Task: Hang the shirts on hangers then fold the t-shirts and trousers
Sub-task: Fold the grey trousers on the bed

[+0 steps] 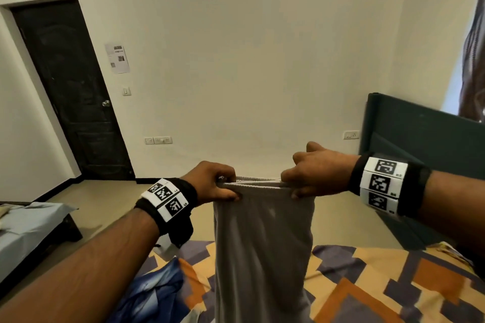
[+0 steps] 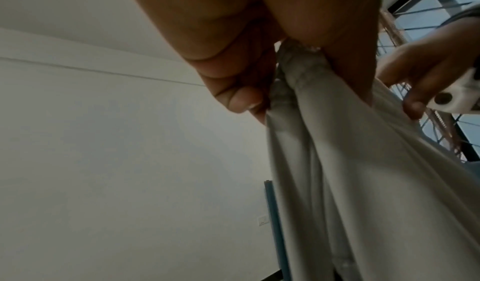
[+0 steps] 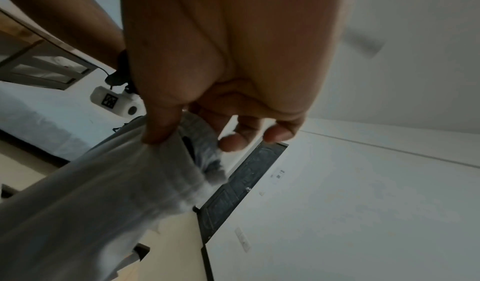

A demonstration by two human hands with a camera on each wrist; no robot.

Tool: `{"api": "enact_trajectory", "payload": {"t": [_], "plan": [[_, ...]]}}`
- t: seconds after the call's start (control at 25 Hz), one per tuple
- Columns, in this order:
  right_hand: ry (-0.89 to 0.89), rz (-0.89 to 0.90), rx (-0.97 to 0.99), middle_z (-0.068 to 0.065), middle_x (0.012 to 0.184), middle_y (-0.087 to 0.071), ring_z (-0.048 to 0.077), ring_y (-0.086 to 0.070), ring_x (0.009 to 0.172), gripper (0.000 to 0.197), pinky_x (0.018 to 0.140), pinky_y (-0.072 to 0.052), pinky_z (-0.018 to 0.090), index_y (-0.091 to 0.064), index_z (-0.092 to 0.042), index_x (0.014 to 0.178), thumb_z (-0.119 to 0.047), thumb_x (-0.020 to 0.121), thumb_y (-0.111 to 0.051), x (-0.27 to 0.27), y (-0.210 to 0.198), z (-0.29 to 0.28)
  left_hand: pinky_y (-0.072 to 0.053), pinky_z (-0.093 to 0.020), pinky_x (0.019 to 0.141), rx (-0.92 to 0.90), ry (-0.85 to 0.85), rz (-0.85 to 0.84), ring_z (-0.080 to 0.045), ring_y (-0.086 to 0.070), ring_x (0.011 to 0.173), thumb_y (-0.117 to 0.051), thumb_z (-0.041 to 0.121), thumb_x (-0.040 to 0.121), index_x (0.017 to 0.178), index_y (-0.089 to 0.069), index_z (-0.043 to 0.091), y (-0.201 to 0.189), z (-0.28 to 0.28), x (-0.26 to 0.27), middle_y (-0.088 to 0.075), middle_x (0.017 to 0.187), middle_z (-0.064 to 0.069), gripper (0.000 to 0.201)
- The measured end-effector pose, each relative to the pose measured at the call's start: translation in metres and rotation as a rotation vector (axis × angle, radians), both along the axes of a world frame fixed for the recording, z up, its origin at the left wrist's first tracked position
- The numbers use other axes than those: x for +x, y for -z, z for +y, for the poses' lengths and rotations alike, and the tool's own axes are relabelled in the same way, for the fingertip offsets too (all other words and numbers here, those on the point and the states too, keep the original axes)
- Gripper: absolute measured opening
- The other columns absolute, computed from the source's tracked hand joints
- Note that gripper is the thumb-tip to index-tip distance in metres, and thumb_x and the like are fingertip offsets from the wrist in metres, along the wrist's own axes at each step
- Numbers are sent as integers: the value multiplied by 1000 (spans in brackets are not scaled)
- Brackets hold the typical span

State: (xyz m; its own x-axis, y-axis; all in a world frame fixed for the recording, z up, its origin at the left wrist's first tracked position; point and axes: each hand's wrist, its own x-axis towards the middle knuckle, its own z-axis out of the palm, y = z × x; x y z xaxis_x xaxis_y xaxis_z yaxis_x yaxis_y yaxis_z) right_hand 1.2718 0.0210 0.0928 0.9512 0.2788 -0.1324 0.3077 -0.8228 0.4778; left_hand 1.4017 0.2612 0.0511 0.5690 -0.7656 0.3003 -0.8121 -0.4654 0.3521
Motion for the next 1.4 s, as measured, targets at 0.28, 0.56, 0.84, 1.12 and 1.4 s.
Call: {"api": "enact_trajectory", "payload": {"t": [0.28,0.56,0.84,1.12,1.4], "plan": [[64,-95,584,-2,98,-61,16,-56,89,31,82,-51,40,-58,-22,106,-39,83,-70,18,-56,-12,-33,-12,55,-105,-20,-48,-1,-48,58,-63,58,50,59,-56,45,-69,18,13,-53,60,21,17],[-272,-155,813,-7,127,-48,7,-51,106,31,85,-49,20,-72,-12,100,-4,71,-79,18,-80,-11,-40,-21,55,-312,-6,-61,-3,-49,55,-60,47,50,61,-63,24,-113,6,-6,-57,57,6,25],[-467,-253,733,-13,109,-60,7,-47,107,25,90,-39,37,-68,-20,90,-28,69,-79,-8,-46,13,-52,-32,77,-375,67,-26,-11,-63,83,-58,39,60,76,-72,24,-93,23,-17,-66,85,4,26],[-217,-277,19,-20,114,-60,13,-37,122,34,92,-21,42,-62,-32,105,-43,74,-70,-10,-49,63,-48,-24,73,-227,143,-62,-8,-59,78,-54,44,57,77,-68,22,-113,68,-32,-65,82,2,32],[-147,14,378,-18,118,-55,7,-56,100,28,85,-52,36,-65,-32,114,-20,88,-64,-21,-55,140,-40,-18,70,553,-22,15,-8,-51,83,-64,18,83,108,-67,15,-80,139,-45,-65,103,-1,25]]}}
